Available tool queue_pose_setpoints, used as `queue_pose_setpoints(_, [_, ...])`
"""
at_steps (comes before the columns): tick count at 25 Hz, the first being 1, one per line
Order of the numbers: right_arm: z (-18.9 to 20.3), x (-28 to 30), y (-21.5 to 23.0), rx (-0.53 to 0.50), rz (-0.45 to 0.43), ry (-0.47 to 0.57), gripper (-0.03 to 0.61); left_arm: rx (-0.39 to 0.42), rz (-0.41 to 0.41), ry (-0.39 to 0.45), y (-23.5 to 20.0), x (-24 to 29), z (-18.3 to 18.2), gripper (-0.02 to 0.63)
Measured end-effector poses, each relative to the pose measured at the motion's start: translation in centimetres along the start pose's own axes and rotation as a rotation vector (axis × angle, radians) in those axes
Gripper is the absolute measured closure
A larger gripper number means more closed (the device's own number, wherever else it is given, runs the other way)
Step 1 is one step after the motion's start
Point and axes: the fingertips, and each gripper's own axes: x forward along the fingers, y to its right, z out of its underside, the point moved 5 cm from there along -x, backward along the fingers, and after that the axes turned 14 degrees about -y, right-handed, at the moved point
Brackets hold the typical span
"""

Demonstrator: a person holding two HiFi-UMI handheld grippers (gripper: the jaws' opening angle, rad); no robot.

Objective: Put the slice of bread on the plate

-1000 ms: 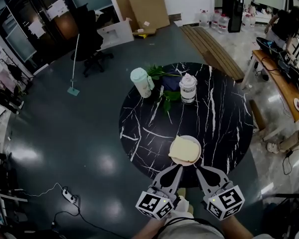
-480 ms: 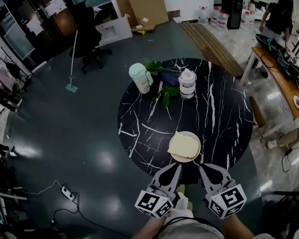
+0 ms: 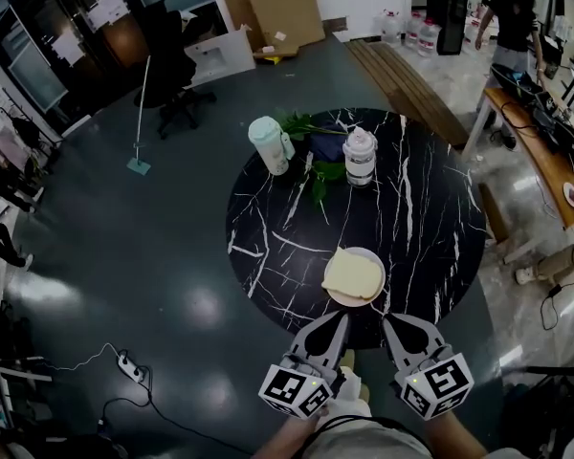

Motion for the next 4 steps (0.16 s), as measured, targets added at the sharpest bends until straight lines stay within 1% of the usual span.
queue_pose_setpoints(4, [0.32,0.08,-0.18,0.001,-0.002,-0.004,0.571,0.000,-0.012,0.002,-0.04,-0.27,-0.09,0.607])
